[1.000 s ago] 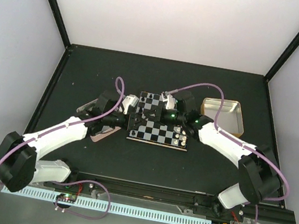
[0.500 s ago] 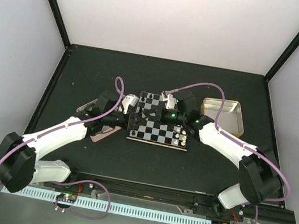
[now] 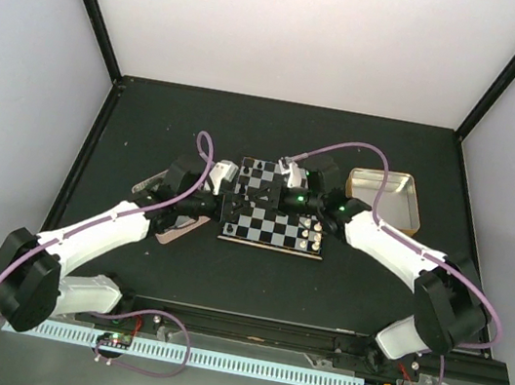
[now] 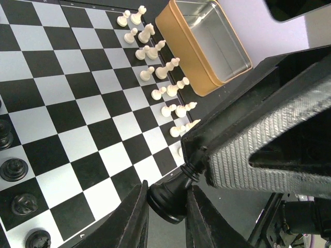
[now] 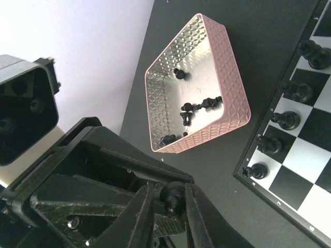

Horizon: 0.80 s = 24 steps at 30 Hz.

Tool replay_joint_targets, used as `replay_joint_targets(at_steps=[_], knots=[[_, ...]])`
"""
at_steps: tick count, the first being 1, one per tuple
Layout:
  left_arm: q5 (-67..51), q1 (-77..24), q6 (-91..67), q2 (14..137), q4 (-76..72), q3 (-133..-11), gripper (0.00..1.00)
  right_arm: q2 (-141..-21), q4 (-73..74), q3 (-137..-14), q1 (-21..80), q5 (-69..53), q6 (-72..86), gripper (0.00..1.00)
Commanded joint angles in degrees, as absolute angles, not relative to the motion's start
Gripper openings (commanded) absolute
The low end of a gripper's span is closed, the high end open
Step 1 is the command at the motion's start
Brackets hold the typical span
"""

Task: Set up the chess pieces on the board
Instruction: Place the chess piece on the chessboard.

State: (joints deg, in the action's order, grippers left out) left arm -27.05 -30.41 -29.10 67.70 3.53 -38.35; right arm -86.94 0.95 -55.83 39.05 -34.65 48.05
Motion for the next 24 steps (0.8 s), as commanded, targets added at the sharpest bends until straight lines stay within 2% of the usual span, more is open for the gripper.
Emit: replay_joint_targets(at_steps=[1,8,13,14,19,24], knots=[[-25.4,-30.6,-29.0,66.7,1.9,-39.5,0.18,-84.4,0.6,-56.0,38.8,-38.0,49.2,0.15],[-26.8,-30.6,-28.9,66.6,1.2,-39.5,0.18,-85.4,1.1,-57.2,38.8,-37.1,48.4,0.13],[-27.4,-30.6,-28.8,66.4,1.0,-39.5,0.18,-86.5,1.4,-58.2,38.8,-36.6,48.0,0.18],[-27.6,-30.5,-28.7,66.4,0.9,-39.4,0.18,-86.7,1.3,-58.4,38.8,-36.5,48.0,0.18],[-27.6,-30.6,-28.6,66.3,0.9,-39.3,0.2,-87.1,1.0,-58.7,38.8,-36.6,47.5,0.02],[-27.1,-30.6,-28.5,66.1,0.9,-39.3,0.23,-87.4,2.3,-59.2,38.8,-34.1,45.5,0.01]])
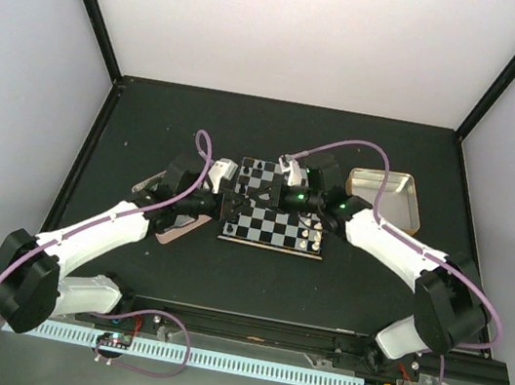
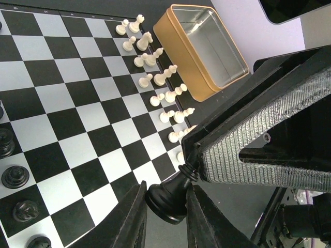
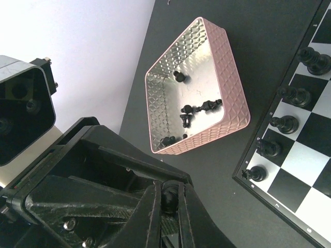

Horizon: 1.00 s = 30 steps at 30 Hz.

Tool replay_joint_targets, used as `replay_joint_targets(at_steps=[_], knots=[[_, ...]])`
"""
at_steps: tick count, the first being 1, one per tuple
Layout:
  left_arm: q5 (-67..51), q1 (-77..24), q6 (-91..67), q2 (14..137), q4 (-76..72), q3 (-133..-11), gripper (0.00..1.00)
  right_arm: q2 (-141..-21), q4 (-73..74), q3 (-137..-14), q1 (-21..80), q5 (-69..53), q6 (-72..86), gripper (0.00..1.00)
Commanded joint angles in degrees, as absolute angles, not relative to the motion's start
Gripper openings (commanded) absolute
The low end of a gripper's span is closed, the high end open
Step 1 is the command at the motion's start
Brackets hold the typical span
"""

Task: Set up the chess pieces on the board
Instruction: Place the chess piece on the chessboard.

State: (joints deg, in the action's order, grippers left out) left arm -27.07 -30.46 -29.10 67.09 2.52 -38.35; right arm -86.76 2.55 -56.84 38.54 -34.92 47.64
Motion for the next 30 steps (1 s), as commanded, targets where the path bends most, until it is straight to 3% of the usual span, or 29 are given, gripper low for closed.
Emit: replay_joint_targets(at_steps=[1,5,9,12,21,26,28,30], knots=[[-26.9,-30.6,-28.5,66.1,0.9,-39.3,0.23,-87.4,2.5,-59.3,38.8,-33.5,45.1,0.01],[-26.8,-30.6,-28.1,66.1,1.1,-39.3,0.23,-87.7,3.1,-59.7,38.8,-32.6,44.1,0.04],[-26.8,-30.6,-27.7,65.9,1.2,-39.2,0.2,-87.8,3.0,-59.8,38.8,-33.0,44.4,0.22],[-26.8,-30.6,-27.6,65.7,1.3,-39.2,0.19,-87.9,3.0,-59.9,38.8,-33.4,44.6,0.25],[-26.4,-30.6,-27.7,65.5,1.3,-39.2,0.18,-88.0,3.1,-59.7,38.8,-34.2,44.5,0.17],[-26.2,-30.6,-28.0,65.6,1.3,-39.3,0.21,-88.3,4.3,-60.0,38.8,-33.9,43.4,0.03],[-25.4,-30.6,-28.2,65.6,1.7,-39.4,0.29,-88.5,4.6,-60.3,38.9,-33.1,42.8,0.01],[-22.7,-30.6,-28.5,65.4,3.0,-39.4,0.46,-88.8,5.7,-61.1,38.8,-31.0,41.6,0.01]])
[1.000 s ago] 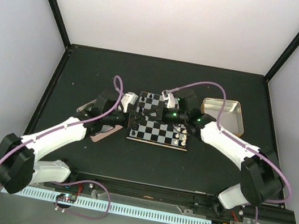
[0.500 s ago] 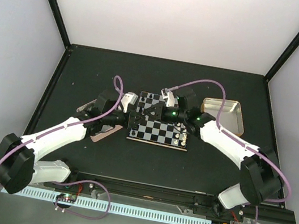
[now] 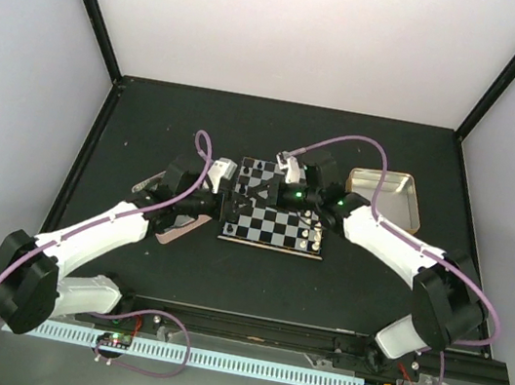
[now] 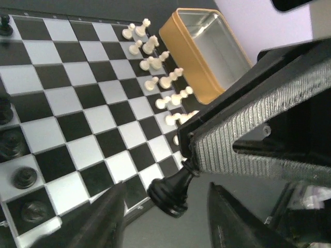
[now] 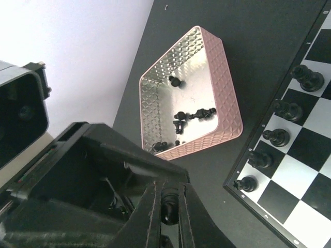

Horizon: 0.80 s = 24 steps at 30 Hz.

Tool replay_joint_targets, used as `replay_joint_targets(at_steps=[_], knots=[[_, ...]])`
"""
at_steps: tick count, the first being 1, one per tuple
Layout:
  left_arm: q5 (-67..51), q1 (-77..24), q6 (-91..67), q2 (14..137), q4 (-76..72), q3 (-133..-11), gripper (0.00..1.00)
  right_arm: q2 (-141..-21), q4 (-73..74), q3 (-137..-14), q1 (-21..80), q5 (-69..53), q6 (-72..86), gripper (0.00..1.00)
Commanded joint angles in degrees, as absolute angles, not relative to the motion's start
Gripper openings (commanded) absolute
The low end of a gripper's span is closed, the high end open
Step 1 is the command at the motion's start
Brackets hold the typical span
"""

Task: Set up the chess pieces on the board
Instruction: Place the chess piece on the chessboard.

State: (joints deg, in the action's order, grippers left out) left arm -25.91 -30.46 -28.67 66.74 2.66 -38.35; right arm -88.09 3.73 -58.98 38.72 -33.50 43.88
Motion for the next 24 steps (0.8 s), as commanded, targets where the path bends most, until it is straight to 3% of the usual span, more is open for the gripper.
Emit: replay_joint_targets(at_steps=[1,4,8,24], knots=[[-19.8,-30.6,-28.8,65.0,4.1,-39.3,0.53,-89.0,6.3,-61.8,38.9,-29.4,40.7,0.01],[-12.1,-30.5,-30.2,63.3,6.4,-38.4,0.64,-90.3,8.4,-63.9,38.9,-22.1,37.2,0.01],[0.2,-30.1,-33.9,60.6,10.4,-37.0,0.68,-94.7,10.6,-68.6,38.9,-11.4,31.5,0.01],[6.8,-26.2,-40.2,50.9,5.1,-25.0,0.65,-115.8,18.3,-89.4,42.6,5.3,21.9,0.03]])
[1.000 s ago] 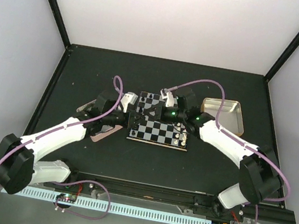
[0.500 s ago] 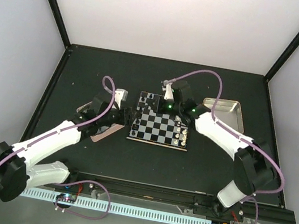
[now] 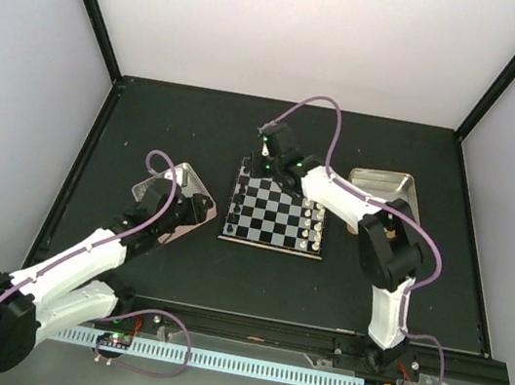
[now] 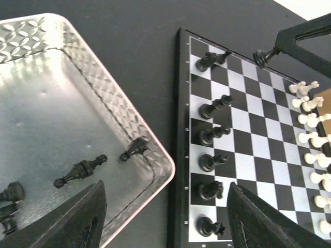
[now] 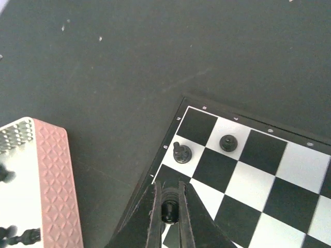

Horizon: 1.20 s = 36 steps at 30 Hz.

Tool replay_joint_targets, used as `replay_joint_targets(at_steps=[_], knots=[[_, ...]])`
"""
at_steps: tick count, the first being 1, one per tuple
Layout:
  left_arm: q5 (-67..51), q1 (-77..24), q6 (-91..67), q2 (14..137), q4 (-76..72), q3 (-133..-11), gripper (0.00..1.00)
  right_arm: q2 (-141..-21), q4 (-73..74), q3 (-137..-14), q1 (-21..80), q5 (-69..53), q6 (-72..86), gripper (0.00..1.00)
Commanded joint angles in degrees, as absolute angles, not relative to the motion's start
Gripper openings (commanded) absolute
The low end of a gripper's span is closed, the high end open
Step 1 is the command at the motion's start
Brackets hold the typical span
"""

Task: Set up the chess pieces on the board
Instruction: Place the chess piece on the chessboard.

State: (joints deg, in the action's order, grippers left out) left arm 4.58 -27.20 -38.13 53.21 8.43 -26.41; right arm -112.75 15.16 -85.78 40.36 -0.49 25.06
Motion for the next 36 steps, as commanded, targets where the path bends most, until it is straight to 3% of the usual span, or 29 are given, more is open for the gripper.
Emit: replay_joint_targets(at_steps=[1,36], knots=[[6.8,-26.1,-40.2,50.6,4.9,-24.7,0.65,-116.6,18.7,-90.0,43.0,6.0,21.6,0.03],[2.5,-24.0,-40.5,51.1,5.5,-25.4,0.65,-127.2,20.7,-96.3,44.5,6.6,21.4,0.12]])
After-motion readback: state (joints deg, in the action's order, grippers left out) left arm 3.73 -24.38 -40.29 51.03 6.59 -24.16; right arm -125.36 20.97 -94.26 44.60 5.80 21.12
